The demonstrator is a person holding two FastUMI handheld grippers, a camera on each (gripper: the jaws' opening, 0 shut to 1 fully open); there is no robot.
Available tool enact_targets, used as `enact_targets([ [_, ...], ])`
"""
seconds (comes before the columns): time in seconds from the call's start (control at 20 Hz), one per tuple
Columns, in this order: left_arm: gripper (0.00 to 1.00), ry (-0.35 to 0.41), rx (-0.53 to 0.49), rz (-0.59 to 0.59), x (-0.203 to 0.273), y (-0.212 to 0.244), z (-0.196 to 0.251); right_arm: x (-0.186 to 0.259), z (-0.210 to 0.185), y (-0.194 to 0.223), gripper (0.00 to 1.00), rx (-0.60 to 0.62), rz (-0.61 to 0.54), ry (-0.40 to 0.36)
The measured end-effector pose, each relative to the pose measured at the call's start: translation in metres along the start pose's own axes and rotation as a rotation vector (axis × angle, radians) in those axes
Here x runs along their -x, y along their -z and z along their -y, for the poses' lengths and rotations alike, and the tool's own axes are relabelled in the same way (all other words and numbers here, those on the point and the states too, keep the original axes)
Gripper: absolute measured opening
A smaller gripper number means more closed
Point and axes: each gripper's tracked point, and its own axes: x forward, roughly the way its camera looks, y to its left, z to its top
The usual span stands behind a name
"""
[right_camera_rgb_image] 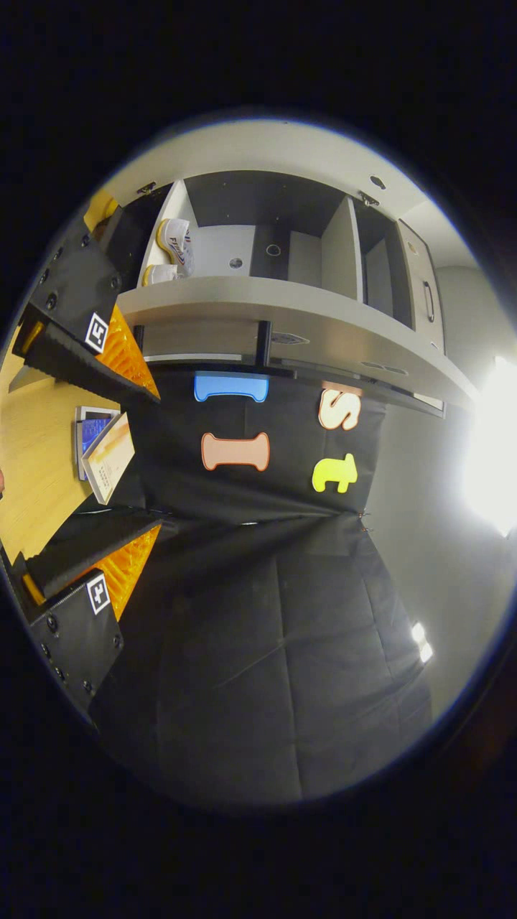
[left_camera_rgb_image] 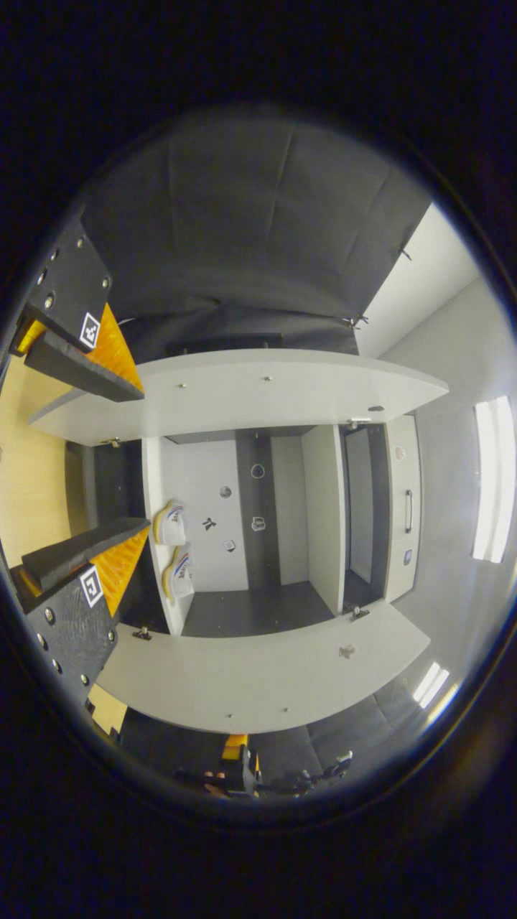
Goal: Grab one shoe with the right hand and put it into the shoe cabinet, grab the other shoe with the left hand and put it into the shoe cabinet; then close the right door with the right hand and the left door with the left hand.
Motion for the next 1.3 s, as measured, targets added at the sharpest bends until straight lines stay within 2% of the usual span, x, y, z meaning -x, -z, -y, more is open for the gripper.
enact_targets([
  [0.05,0.92,-0.009,-0.001,-0.001,-0.001,-0.001,-0.005,-0.001,-0.002,-0.001,0.92,-0.006,0.009,-0.006],
  [0.35,0.91,-0.036,0.007,0.019,-0.002,-0.009,-0.020,0.006,-0.019,-0.002,0.93,-0.021,0.006,-0.050],
  [0.55,0.92,-0.039,0.020,0.022,-0.001,-0.007,-0.020,0.013,-0.042,-0.004,0.93,-0.027,0.006,-0.106],
  [0.6,0.91,-0.040,0.020,0.021,0.000,-0.006,-0.020,0.015,-0.050,-0.004,0.89,-0.021,0.008,-0.123],
  [0.7,0.92,-0.043,0.024,0.017,0.003,-0.004,-0.021,0.019,-0.065,-0.006,0.93,-0.013,0.017,-0.158],
  [1.1,0.91,-0.104,0.028,0.012,0.009,0.000,-0.035,0.021,-0.098,-0.008,0.93,-0.020,0.023,-0.241],
  [1.3,0.91,-0.152,0.025,0.003,0.009,0.007,-0.042,0.020,-0.127,-0.010,0.93,-0.015,0.027,-0.314],
])
